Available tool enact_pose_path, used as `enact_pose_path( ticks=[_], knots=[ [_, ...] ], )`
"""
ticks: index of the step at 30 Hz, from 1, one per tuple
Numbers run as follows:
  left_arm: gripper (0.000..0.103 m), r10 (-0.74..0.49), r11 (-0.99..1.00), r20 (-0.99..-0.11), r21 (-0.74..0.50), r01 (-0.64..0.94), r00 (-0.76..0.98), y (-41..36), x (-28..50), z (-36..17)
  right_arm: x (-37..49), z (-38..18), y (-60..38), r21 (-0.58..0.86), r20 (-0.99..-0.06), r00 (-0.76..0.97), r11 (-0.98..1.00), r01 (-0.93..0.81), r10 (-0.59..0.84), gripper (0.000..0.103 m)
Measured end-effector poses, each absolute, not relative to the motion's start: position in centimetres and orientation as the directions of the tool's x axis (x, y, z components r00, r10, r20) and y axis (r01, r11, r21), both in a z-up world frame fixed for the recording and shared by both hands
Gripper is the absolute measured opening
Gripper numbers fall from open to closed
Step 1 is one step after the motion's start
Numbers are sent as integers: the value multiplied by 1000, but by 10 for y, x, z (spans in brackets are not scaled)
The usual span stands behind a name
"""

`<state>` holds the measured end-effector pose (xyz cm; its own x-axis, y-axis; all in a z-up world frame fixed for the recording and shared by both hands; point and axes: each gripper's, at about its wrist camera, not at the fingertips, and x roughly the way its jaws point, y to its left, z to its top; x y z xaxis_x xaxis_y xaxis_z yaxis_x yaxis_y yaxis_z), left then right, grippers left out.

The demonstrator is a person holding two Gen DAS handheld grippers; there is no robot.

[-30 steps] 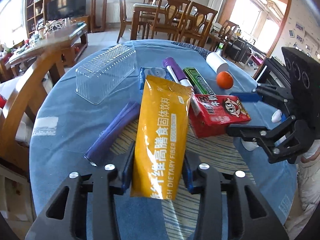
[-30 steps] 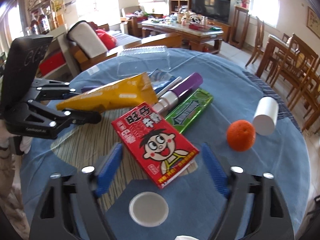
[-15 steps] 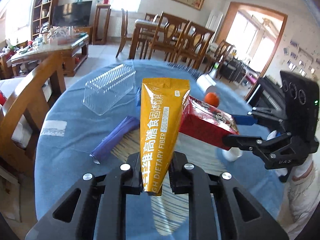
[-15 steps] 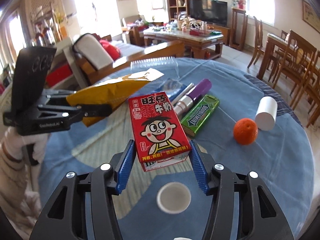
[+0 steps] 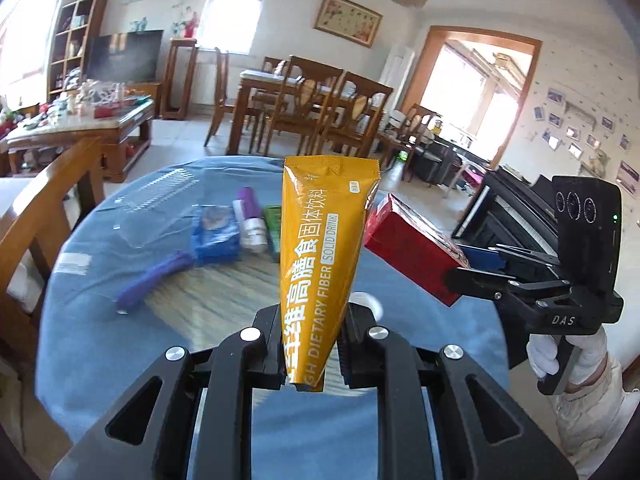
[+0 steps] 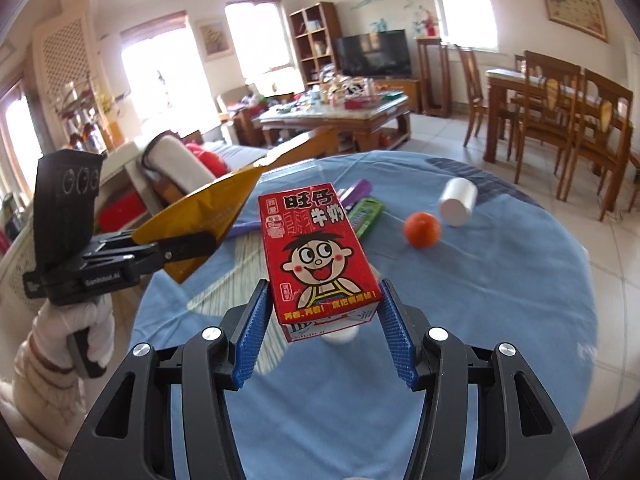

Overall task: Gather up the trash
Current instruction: 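Carry the packet in the left tool while the right tool carries the red box to the bin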

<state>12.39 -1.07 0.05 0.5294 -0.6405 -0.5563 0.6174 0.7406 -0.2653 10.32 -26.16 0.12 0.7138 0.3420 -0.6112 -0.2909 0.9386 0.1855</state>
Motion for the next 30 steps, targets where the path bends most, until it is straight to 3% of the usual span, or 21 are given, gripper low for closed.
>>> enact_pose_path(
  ticks=[30],
  knots=[
    [19,-775,418,-601,-252,873,198,-257,30,-22,-109,-28,-511,334,-557,828,929,160,57,54]
  ],
)
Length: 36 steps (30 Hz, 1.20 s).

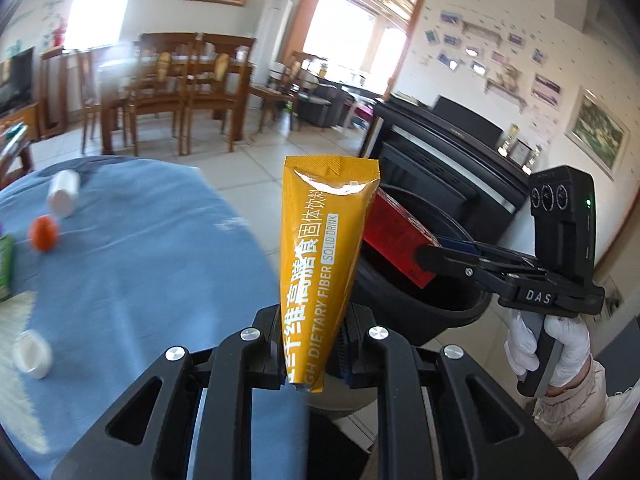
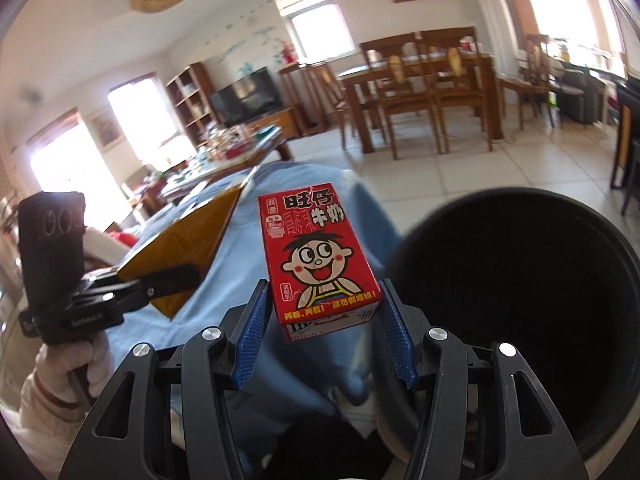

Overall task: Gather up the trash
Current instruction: 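Carry the packet in the left tool while the right tool carries the red box to the bin, then open the left tool over the bin while the right tool releases the red box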

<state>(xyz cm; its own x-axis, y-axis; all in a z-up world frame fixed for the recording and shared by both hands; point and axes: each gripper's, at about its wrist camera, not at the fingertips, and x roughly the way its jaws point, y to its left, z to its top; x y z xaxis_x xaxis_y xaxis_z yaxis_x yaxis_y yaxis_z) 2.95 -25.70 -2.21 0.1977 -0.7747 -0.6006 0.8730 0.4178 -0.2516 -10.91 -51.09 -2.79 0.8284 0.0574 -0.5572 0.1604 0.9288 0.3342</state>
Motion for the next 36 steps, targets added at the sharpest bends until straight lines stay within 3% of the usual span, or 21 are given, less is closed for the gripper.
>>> enact_pose_path(
  ticks=[19,36],
  knots=[
    [19,-723,282,-689,-217,934,58,-379,-1,-60,-204,-72,-610,346,-569,799,825,447,-195,54],
    [22,-680,268,-731,-166,949,64,-407,-10,-76,-212,-90,-624,347,-588,776,795,498,-230,55]
  ],
)
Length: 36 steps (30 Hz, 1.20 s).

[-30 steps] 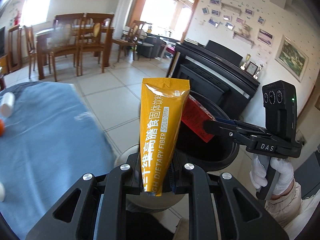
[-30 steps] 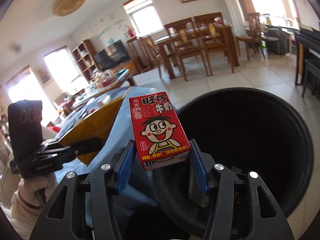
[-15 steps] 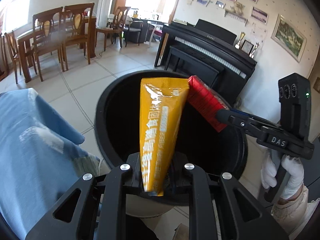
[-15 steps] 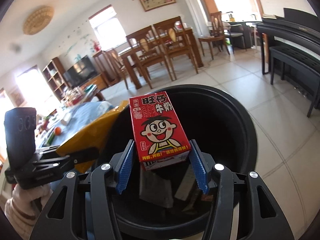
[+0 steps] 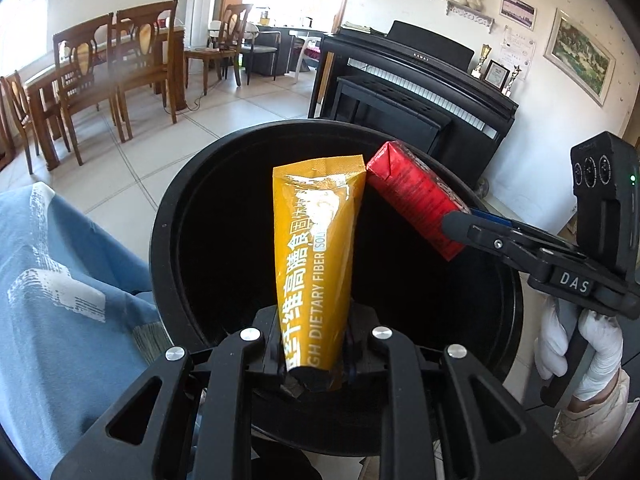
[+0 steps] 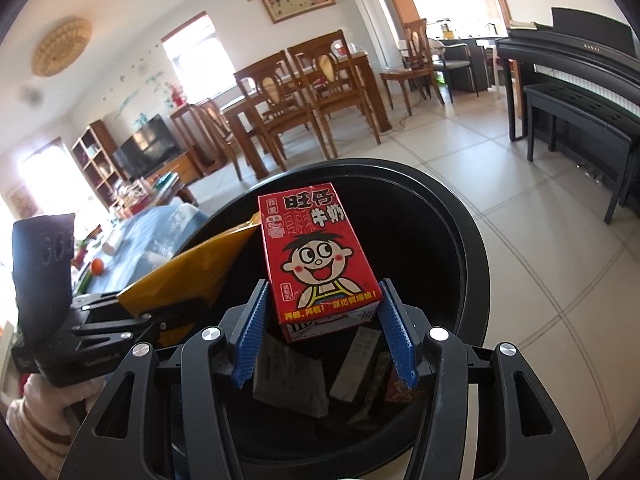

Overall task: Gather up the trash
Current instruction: 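Open the left tool over the bin while the right tool releases the red box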

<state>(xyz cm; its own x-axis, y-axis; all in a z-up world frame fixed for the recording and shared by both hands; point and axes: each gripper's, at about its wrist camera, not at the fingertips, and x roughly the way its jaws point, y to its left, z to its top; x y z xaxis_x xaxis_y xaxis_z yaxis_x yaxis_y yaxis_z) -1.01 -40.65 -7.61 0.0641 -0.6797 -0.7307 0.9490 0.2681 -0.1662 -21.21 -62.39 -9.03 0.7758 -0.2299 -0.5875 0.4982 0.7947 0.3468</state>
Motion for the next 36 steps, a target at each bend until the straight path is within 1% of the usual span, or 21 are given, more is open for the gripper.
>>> enact_pose_path(
  ticks=[14,15,16,17,20,21,25,26,27,29,31,34,36],
  knots=[
    [23,-683,253,-727,-137,958,76,-398,-21,-73,-204,-87,-618,341,-600,766,794,504,-229,55],
    [25,-684,253,-725,-138,958,76,-398,-21,-72,-203,-86,-617,340,-600,766,794,504,-229,57],
    [27,-685,253,-724,-137,958,77,-397,-21,-71,-203,-85,-616,340,-599,767,793,506,-233,62],
    [31,-687,254,-722,-135,958,81,-395,-21,-70,-203,-83,-618,339,-597,767,793,507,-235,65],
    [48,-697,255,-711,-131,958,88,-389,-23,-68,-202,-78,-615,341,-587,774,793,504,-239,67],
    [52,-704,253,-704,-127,959,93,-387,-24,-66,-200,-76,-613,339,-584,775,795,503,-241,68],
    [53,-716,248,-692,-122,961,96,-377,-27,-59,-195,-68,-600,331,-577,781,806,491,-239,70],
    [55,-718,247,-689,-123,961,96,-375,-27,-58,-193,-65,-596,327,-576,782,810,486,-237,70],
    [61,-724,248,-683,-123,961,100,-370,-28,-56,-190,-63,-592,322,-575,784,816,480,-234,70],
    [68,-736,258,-667,-118,959,116,-358,-28,-51,-185,-59,-584,315,-572,788,826,467,-227,73],
    [70,-744,272,-654,-115,955,133,-345,-27,-46,-177,-54,-572,311,-566,796,839,446,-214,75],
    [81,-752,314,-636,-112,943,175,-320,-22,-40,-163,-48,-554,297,-564,804,862,410,-188,76],
    [87,-750,350,-625,-100,931,216,-303,-17,-37,-149,-43,-539,290,-562,811,880,377,-163,79]
  ],
)
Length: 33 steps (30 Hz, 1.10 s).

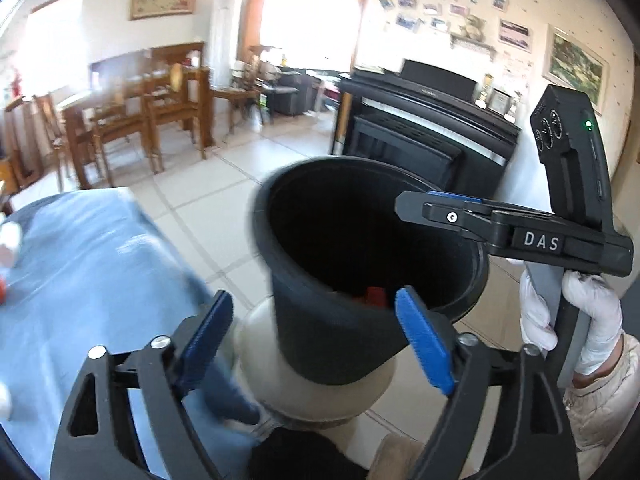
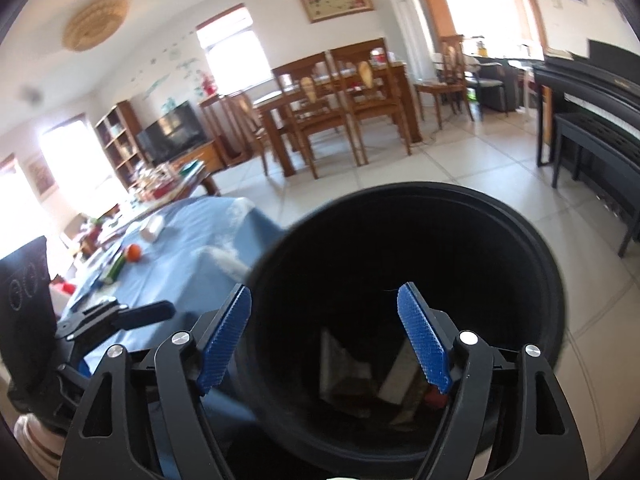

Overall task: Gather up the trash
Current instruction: 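Open the left tool over the bin while the right tool releases the red box, then grasp the blue plastic strip with the left tool while the right tool grasps the white cup lid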

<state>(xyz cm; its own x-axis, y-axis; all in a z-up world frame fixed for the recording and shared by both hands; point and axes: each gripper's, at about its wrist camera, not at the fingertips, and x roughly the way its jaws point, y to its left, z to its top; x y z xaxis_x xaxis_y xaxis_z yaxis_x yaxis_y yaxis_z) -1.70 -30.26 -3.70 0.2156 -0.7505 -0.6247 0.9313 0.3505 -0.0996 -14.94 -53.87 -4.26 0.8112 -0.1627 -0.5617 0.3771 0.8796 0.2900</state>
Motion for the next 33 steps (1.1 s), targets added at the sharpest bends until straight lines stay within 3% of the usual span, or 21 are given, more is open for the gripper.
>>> enact_pose_path(
  ticks=[3,22,33],
  knots=[
    [91,-745,408,-613,-108,907,262,-273,-6,-33,-128,-38,-514,281,-559,820,903,324,-121,80],
    [91,-620,712,-589,-145,688,518,-79,75,-32,18,-17,-325,210,-601,781,976,-53,172,80],
    [91,-543,797,-598,-146,586,589,-2,121,-35,93,-36,-254,185,-660,711,970,-159,243,80]
  ],
)
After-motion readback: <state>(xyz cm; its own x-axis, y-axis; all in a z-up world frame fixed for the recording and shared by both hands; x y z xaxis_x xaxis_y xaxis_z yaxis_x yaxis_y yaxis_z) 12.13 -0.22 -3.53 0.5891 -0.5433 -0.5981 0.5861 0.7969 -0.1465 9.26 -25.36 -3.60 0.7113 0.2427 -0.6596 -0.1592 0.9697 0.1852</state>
